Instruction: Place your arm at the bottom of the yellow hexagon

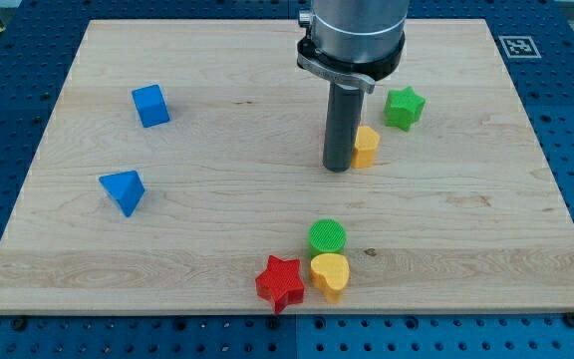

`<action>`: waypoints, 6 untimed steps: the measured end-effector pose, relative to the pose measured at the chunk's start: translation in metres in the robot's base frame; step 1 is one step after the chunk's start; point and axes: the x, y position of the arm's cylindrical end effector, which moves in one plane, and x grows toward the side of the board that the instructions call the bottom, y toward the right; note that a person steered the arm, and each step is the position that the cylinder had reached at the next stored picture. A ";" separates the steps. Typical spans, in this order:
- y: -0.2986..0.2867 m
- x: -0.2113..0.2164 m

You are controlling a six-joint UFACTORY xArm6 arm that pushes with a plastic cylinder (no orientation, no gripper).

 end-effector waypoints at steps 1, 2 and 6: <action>-0.002 0.003; -0.009 0.003; -0.002 0.055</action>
